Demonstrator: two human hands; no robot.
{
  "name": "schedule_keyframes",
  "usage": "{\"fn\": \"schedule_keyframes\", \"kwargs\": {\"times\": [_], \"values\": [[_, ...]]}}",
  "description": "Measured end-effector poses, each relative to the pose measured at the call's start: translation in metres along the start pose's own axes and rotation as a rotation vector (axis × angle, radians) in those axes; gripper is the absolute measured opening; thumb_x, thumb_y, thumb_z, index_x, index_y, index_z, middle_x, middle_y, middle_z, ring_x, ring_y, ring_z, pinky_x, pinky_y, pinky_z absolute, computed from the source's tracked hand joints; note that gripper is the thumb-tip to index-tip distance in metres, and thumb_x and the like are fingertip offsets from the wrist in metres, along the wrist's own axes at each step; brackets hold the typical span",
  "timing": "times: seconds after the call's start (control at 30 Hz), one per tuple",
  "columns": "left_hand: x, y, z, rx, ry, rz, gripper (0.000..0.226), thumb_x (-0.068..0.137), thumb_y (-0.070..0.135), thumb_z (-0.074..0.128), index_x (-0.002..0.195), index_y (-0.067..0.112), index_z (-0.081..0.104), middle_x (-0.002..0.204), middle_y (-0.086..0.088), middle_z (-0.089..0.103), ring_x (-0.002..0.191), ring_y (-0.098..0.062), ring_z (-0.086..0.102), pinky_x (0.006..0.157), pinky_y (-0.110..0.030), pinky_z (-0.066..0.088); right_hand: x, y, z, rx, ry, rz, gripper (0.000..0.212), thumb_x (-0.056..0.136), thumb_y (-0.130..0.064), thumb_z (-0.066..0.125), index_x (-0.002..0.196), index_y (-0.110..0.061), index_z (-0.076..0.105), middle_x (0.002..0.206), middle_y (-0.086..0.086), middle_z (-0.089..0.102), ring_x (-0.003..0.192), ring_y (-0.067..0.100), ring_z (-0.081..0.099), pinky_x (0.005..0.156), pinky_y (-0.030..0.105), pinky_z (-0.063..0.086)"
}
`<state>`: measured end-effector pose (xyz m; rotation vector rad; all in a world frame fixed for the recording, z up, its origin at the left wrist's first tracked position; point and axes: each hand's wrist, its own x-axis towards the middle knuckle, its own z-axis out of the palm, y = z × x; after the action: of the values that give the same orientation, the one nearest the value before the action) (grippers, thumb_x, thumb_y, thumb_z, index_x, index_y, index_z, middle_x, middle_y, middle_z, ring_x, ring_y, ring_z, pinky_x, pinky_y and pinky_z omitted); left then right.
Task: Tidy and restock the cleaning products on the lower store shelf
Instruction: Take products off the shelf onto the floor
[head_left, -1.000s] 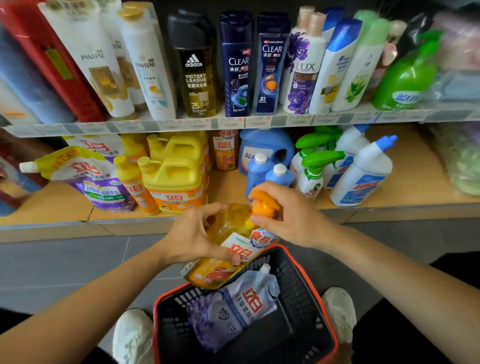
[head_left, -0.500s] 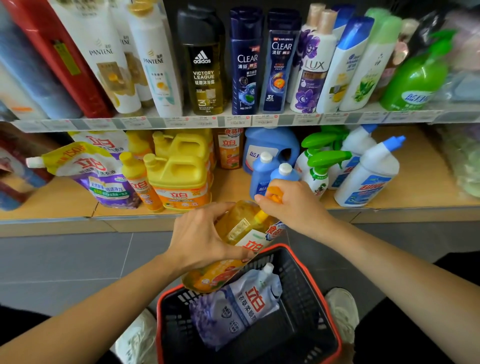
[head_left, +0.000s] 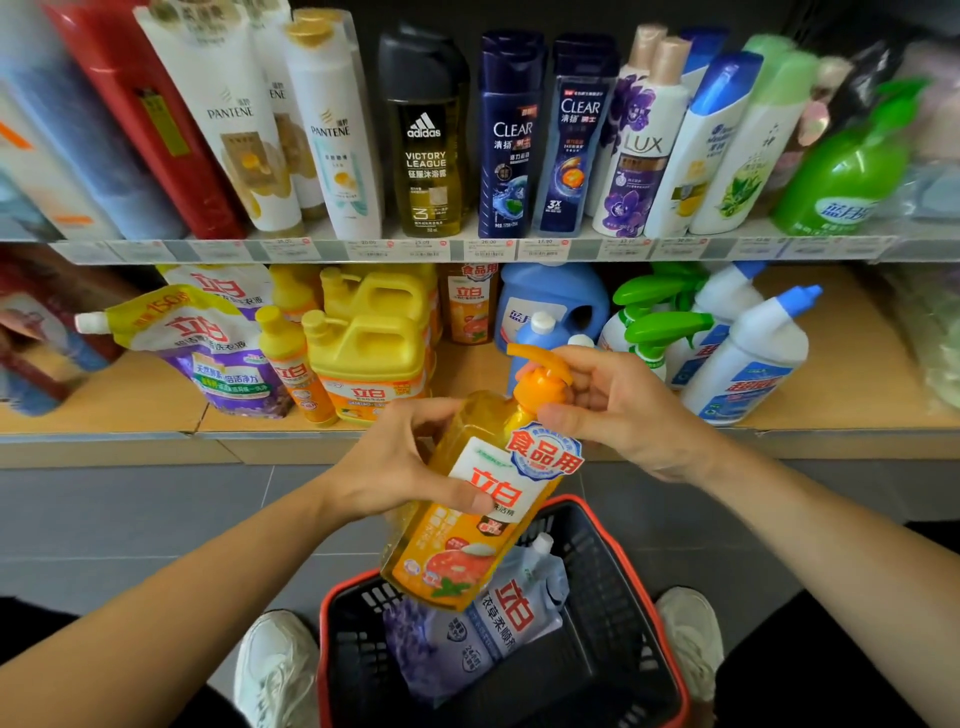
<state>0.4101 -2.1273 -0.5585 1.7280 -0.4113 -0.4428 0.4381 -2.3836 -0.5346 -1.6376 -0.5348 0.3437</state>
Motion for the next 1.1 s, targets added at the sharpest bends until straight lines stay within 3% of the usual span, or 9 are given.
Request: {"fn": "schedule_keyframes", "kwargs": {"times": [0.2, 0.33, 0.43, 0.53, 0.67, 0.77, 0.83, 0.93, 1.1], "values": [[0.000, 0.003, 0.010, 0.027, 0.064, 0.018, 0.058, 0.063, 0.008, 0.096, 0.116, 0.016, 0.073, 0.108, -0.004, 0.078, 0.099, -0.023, 0.076, 0.078, -0.032, 0.061, 0.001, 0.002, 0.002, 0.056, 0.067, -0.018, 0.022, 0.086, -0.004, 0.072, 0.105, -0.012, 0.067, 0.080, -0.010, 0.074, 0.066, -0.002, 0.066, 0.056, 0.008, 0.047], [-0.001, 0.007, 0.019, 0.385, 0.274, -0.029, 0.071, 0.048, 0.059, 0.094, 0.112, 0.037, 0.072, 0.094, 0.015, 0.077, 0.086, -0.008, 0.073, 0.075, -0.043, 0.059, 0.001, 0.003, 0.007, -0.092, 0.147, -0.059, 0.015, 0.088, -0.008, 0.073, 0.096, -0.019, 0.068, 0.071, -0.014, 0.071, 0.057, -0.003, 0.064, 0.054, 0.007, 0.045], [-0.003, 0.009, 0.025, 0.618, 0.402, -0.031, 0.081, 0.042, 0.080, 0.080, 0.114, 0.047, 0.067, 0.087, 0.022, 0.074, 0.079, -0.002, 0.068, 0.070, -0.040, 0.056, 0.003, 0.006, 0.014, -0.210, 0.267, -0.047, 0.014, 0.082, -0.030, 0.078, 0.082, -0.020, 0.068, 0.075, -0.002, 0.073, 0.068, 0.007, 0.069, 0.060, 0.021, 0.051], [-0.004, 0.007, 0.023, 0.539, 0.363, -0.025, 0.081, 0.043, 0.077, 0.084, 0.116, 0.047, 0.067, 0.091, 0.023, 0.074, 0.082, -0.003, 0.070, 0.072, -0.041, 0.057, 0.005, 0.007, 0.013, -0.247, 0.270, -0.040, 0.033, 0.078, -0.038, 0.079, 0.086, -0.009, 0.067, 0.080, 0.006, 0.073, 0.075, 0.022, 0.072, 0.066, 0.037, 0.059], [-0.003, 0.008, 0.014, 0.323, 0.179, 0.010, 0.074, 0.053, 0.049, 0.098, 0.120, 0.034, 0.071, 0.104, 0.012, 0.078, 0.096, -0.015, 0.074, 0.082, -0.050, 0.058, 0.004, -0.003, -0.001, -0.030, 0.021, -0.004, 0.023, 0.082, -0.017, 0.078, 0.099, -0.030, 0.072, 0.086, -0.010, 0.074, 0.081, 0.005, 0.071, 0.067, 0.019, 0.055], [-0.004, 0.008, 0.011, 0.241, 0.119, 0.012, 0.069, 0.057, 0.034, 0.100, 0.120, 0.028, 0.072, 0.108, 0.007, 0.078, 0.100, -0.017, 0.074, 0.085, -0.052, 0.059, 0.005, -0.011, -0.010, -0.080, -0.052, 0.049, 0.025, 0.083, -0.019, 0.076, 0.108, -0.020, 0.070, 0.094, 0.001, 0.075, 0.087, 0.013, 0.072, 0.073, 0.039, 0.060], [-0.003, 0.007, 0.012, 0.260, 0.132, 0.011, 0.071, 0.056, 0.040, 0.100, 0.120, 0.031, 0.072, 0.107, 0.009, 0.078, 0.100, -0.015, 0.074, 0.085, -0.051, 0.058, 0.005, -0.012, -0.013, -0.192, -0.034, 0.034, 0.035, 0.083, -0.027, 0.076, 0.110, -0.006, 0.066, 0.098, 0.005, 0.071, 0.089, 0.015, 0.070, 0.077, 0.035, 0.058], [-0.001, 0.007, 0.015, 0.365, 0.195, -0.010, 0.078, 0.048, 0.056, 0.096, 0.120, 0.040, 0.070, 0.103, 0.018, 0.077, 0.095, -0.008, 0.072, 0.083, -0.046, 0.057, 0.003, -0.014, -0.011, -0.424, 0.056, -0.091, 0.038, 0.083, -0.036, 0.075, 0.118, -0.023, 0.069, 0.098, -0.007, 0.060, 0.087, 0.014, 0.061, 0.069, 0.016, 0.048], [-0.001, 0.008, 0.018, 0.620, 0.320, -0.061, 0.091, 0.039, 0.077, 0.084, 0.122, 0.044, 0.068, 0.098, 0.024, 0.074, 0.088, -0.001, 0.067, 0.078, -0.038, 0.057, 0.001, -0.016, -0.001, -0.552, 0.234, -0.359, 0.025, 0.087, -0.022, 0.071, 0.111, -0.014, 0.074, 0.100, 0.006, 0.071, 0.092, 0.014, 0.066, 0.077, 0.020, 0.050]]}}
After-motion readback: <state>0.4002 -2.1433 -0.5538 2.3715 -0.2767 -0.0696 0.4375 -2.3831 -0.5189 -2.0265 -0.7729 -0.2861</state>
